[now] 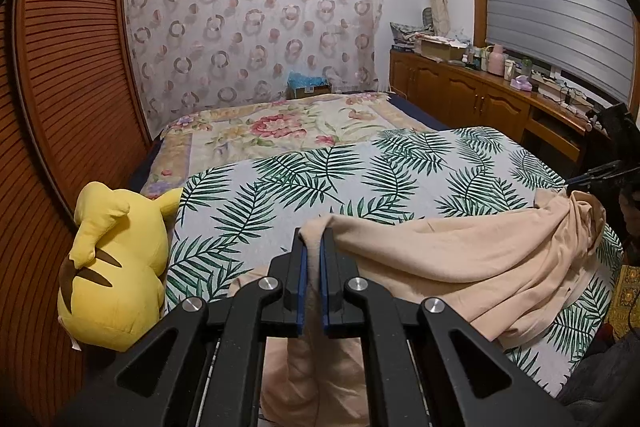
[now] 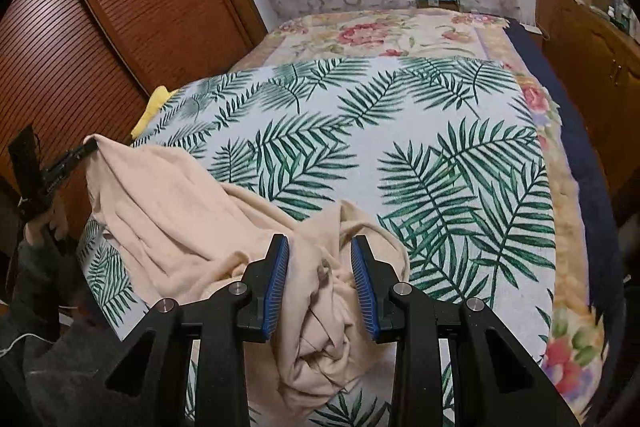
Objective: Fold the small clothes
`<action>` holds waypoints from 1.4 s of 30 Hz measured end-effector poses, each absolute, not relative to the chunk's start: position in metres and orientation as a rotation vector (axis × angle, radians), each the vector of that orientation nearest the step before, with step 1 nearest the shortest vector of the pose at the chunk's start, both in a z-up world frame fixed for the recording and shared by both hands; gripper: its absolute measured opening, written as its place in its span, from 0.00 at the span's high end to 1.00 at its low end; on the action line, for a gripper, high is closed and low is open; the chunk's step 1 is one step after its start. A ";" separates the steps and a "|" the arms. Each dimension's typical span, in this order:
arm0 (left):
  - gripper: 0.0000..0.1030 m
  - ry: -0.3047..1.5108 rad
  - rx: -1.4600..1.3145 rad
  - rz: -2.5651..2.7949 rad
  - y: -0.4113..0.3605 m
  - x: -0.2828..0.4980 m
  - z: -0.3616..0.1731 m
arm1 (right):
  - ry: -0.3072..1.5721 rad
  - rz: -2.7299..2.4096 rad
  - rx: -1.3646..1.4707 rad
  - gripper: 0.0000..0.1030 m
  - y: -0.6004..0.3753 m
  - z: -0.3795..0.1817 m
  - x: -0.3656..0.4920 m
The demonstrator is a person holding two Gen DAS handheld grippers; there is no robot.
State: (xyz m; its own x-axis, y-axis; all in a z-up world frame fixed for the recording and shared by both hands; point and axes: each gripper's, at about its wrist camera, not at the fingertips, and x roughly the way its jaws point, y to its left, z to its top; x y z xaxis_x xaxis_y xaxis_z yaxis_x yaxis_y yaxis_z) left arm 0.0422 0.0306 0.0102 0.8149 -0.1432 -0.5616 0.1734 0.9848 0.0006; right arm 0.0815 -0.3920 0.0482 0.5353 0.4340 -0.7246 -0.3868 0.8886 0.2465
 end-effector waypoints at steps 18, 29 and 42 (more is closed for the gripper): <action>0.94 0.343 -0.032 -0.178 0.048 0.025 0.119 | 0.370 0.405 -0.172 0.92 -0.378 0.216 0.009; 0.94 -0.011 0.018 -0.155 0.065 -0.049 0.282 | -0.012 0.316 -0.308 0.92 -0.374 0.371 -0.103; 0.94 -0.196 0.067 -0.133 0.069 -0.102 0.372 | -0.140 0.220 -0.395 0.92 -0.355 0.425 -0.171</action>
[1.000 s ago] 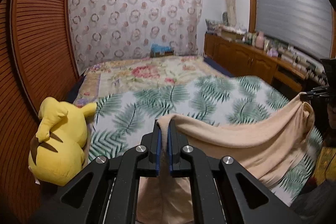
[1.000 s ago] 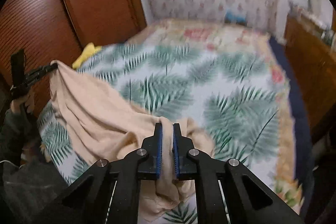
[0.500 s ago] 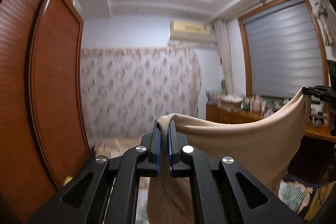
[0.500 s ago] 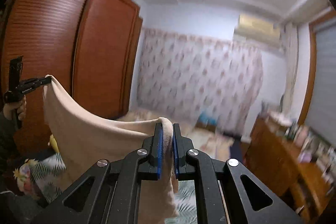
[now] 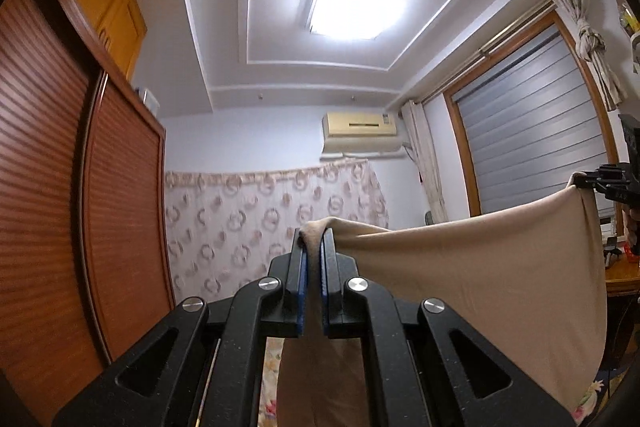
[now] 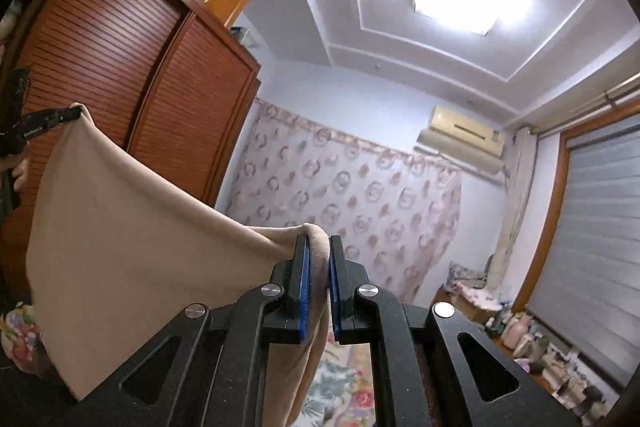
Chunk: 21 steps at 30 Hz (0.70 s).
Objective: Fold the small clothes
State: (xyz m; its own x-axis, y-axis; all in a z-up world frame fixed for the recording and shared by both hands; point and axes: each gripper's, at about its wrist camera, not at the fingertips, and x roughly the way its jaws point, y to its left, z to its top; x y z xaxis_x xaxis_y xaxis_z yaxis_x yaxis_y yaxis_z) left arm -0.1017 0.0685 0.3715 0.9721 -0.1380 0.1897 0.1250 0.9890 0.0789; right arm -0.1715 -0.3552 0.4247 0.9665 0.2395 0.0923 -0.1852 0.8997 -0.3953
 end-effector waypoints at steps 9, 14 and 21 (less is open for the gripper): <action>0.94 -0.022 0.083 -0.123 0.057 -0.016 0.314 | 0.009 0.206 -0.356 0.92 -0.363 0.371 -0.092; 0.94 0.152 0.082 -0.109 0.051 0.090 0.231 | 0.185 0.215 -0.309 0.92 -0.371 0.301 0.020; 0.94 0.400 0.103 -0.076 0.033 0.225 0.099 | 0.396 0.223 -0.276 0.92 -0.372 0.180 0.175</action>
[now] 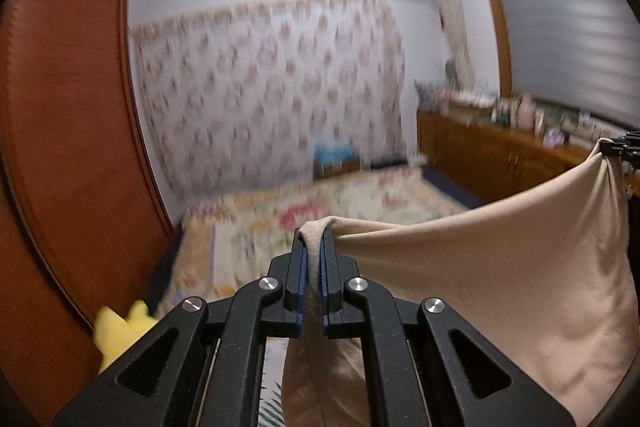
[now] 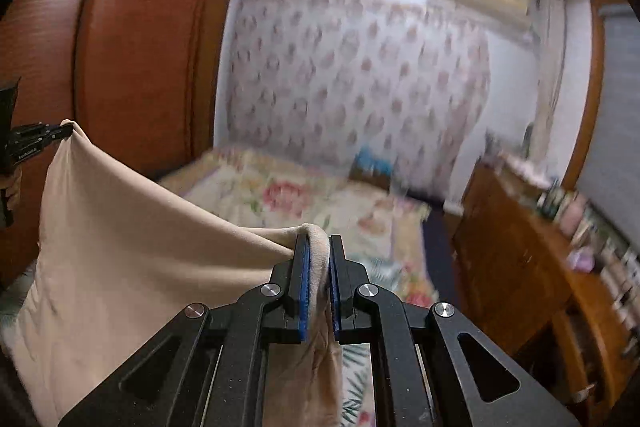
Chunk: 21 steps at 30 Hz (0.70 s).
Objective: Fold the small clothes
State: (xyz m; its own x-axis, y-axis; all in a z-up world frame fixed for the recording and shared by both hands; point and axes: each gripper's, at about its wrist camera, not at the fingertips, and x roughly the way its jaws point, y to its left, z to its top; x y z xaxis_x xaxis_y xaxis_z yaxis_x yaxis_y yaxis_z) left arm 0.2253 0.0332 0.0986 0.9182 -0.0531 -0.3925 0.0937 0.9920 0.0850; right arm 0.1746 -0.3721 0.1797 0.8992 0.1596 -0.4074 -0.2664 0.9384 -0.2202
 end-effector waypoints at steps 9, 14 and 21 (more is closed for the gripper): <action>0.94 0.577 0.098 -0.060 0.019 0.308 0.018 | 0.574 0.191 -0.250 0.92 -0.367 0.128 0.292; 0.94 0.641 0.075 -0.070 0.020 0.325 0.004 | 0.621 0.196 -0.227 0.91 -0.361 0.134 0.327; 0.54 0.729 0.048 -0.131 0.033 0.322 -0.017 | 0.631 0.222 -0.189 0.51 -0.380 0.133 0.311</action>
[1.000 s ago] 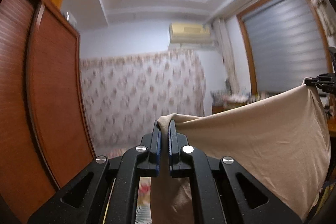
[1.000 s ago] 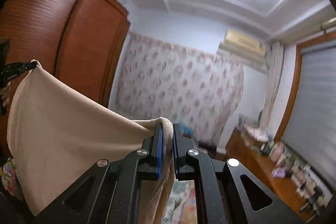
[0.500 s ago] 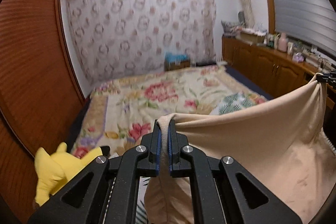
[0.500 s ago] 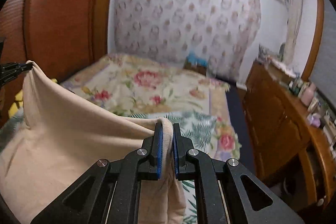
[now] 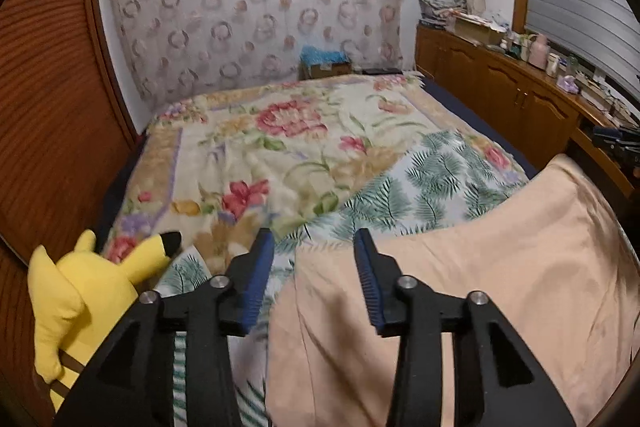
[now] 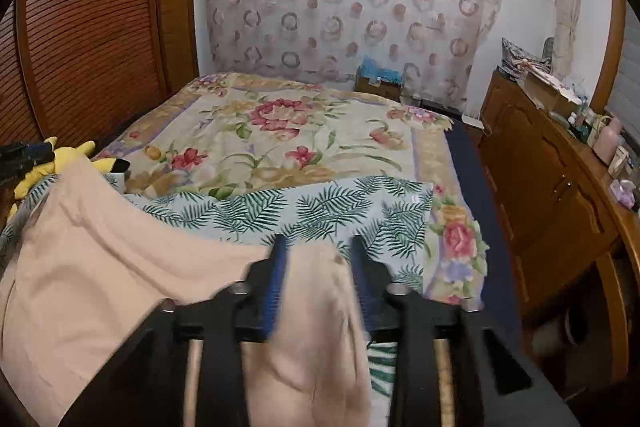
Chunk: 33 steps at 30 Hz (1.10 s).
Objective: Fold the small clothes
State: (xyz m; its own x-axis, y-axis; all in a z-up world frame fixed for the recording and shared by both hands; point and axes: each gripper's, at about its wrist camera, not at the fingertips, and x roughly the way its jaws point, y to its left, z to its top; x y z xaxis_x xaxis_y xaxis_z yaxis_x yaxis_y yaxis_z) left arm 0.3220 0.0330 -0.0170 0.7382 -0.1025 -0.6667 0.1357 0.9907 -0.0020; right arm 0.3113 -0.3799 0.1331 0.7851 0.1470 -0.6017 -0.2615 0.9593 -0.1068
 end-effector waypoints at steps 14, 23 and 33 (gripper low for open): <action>0.35 0.834 0.009 -0.123 0.062 0.250 -0.058 | 0.826 0.247 -0.091 0.49 -0.423 0.074 0.250; 0.36 0.864 -0.026 -0.138 0.066 0.248 -0.070 | 0.854 0.278 -0.063 0.60 -0.423 0.068 0.260; 0.63 0.877 -0.029 -0.196 0.057 0.258 -0.069 | 0.811 0.297 -0.105 0.88 -0.417 0.058 0.265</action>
